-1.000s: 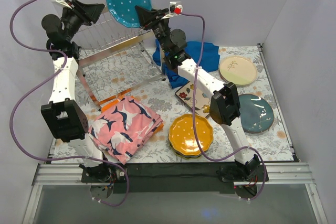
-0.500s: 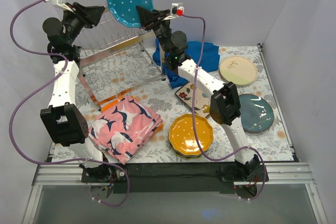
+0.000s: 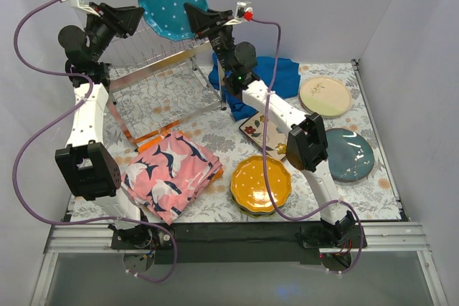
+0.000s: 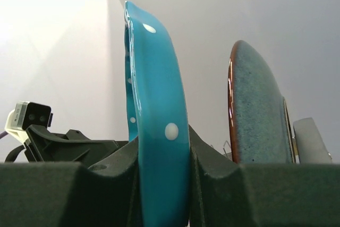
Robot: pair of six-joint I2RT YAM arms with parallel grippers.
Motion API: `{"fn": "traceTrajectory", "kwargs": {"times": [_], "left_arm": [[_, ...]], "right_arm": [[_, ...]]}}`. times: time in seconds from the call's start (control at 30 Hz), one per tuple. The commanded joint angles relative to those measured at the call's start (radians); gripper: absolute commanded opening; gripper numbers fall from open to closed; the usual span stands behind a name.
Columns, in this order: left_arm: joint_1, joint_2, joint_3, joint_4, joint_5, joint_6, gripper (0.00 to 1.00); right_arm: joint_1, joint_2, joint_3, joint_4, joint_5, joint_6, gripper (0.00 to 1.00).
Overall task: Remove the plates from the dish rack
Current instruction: Unload the plate from the dish rack.
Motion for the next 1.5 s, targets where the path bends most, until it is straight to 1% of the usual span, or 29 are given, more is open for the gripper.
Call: {"fn": "traceTrajectory", "kwargs": {"times": [0.0, 0.23, 0.5, 0.87, 1.1, 1.33, 1.47], "left_arm": [[-0.007, -0.048, -0.014, 0.071, 0.026, -0.027, 0.43], [-0.008, -0.041, -0.024, 0.074, 0.031, -0.025, 0.43], [-0.008, -0.100, -0.040, 0.056, -0.001, 0.005, 0.43], [-0.008, -0.150, -0.068, 0.057, -0.011, 0.001, 0.43], [-0.008, -0.175, -0.091, 0.059, -0.017, 0.004, 0.43], [-0.008, -0.224, -0.099, 0.046, -0.025, 0.004, 0.46], [-0.008, -0.273, -0.114, 0.019, -0.038, 0.004, 0.47]], "right_arm": [[0.008, -0.033, 0.083, 0.204, 0.005, 0.038, 0.01], [0.008, -0.044, 0.070, 0.198, -0.001, 0.075, 0.01], [0.008, -0.085, 0.046, 0.203, -0.023, 0.132, 0.01], [0.008, -0.134, -0.006, 0.218, -0.012, 0.158, 0.01], [0.004, -0.150, -0.025, 0.224, -0.009, 0.207, 0.01], [0.004, -0.223, -0.123, 0.244, -0.029, 0.272, 0.01], [-0.002, -0.302, -0.265, 0.267, -0.026, 0.311, 0.01]]}}
